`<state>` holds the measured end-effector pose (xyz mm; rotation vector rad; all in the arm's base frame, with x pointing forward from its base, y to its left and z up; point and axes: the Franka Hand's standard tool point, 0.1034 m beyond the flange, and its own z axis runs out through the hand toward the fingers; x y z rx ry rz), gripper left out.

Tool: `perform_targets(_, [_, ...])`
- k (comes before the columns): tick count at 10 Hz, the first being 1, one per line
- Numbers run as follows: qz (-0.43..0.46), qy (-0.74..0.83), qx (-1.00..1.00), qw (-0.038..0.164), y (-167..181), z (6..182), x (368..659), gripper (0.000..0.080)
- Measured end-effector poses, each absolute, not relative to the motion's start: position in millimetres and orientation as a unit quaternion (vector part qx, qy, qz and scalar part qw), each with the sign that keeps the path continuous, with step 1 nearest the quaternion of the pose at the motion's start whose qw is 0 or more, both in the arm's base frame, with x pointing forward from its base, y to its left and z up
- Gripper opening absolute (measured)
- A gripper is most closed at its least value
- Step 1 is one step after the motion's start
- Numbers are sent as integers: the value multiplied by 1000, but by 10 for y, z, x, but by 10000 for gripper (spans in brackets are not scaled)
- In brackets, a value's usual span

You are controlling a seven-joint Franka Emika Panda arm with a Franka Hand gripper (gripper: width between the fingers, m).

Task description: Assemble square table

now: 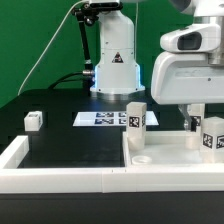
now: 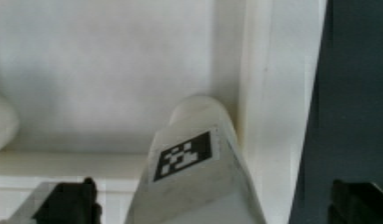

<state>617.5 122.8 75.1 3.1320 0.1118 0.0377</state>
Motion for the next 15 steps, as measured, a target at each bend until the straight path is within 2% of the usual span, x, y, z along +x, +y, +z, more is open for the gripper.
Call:
perform_targets(5, [12,131,991,6,1206,748,6177,640])
perform_targets(6, [12,131,991,6,1204,748,6177,435])
perform_targets(7, [12,131,991,6,1203,748,6177,288])
perform_targets(9, [12,115,993,5,1204,748,6177,290])
perform_targets(11, [13,22,1000,3,1200,749,6182,290])
perform_targets(13, [10,-109,994,-14,1184,744,6183,290])
perform_targets(15, [9,-184,983,-13,1157,742,6183,290])
